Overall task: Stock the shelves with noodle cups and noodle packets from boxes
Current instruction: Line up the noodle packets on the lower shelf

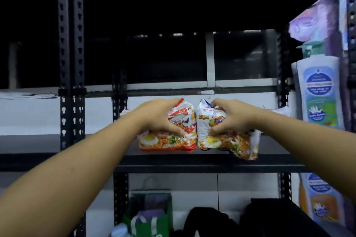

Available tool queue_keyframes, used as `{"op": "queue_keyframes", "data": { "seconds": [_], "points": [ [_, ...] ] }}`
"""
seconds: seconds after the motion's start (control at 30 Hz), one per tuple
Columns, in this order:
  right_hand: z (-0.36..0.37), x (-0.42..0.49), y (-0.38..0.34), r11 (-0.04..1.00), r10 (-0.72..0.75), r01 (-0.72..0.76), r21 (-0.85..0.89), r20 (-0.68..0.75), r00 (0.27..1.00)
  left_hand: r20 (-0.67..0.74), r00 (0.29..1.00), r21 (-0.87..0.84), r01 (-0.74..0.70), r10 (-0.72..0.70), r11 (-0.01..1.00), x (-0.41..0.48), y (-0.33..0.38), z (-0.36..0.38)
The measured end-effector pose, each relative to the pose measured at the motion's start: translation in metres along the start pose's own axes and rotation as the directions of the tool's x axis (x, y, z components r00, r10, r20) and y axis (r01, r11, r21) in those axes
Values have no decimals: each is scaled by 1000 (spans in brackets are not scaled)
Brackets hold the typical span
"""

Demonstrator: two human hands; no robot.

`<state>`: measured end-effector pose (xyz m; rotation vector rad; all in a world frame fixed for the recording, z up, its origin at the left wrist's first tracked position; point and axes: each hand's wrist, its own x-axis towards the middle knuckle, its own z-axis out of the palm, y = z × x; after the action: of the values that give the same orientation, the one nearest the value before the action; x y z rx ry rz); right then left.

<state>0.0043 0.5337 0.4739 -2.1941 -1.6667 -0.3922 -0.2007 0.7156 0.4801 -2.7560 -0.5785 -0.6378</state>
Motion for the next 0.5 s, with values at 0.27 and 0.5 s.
{"op": "queue_keyframes", "data": {
  "seconds": [0.27, 0.5],
  "points": [
    [49, 33, 13, 971, 60, -81, -224, -102, 993, 17, 1000, -39, 20, -20, 999, 28, -1, 54],
    [73, 20, 16, 898, -87, -23, -440, -228, 970, -153, 987, 63, 51, -41, 997, 33, -15, 78]
  ]
}}
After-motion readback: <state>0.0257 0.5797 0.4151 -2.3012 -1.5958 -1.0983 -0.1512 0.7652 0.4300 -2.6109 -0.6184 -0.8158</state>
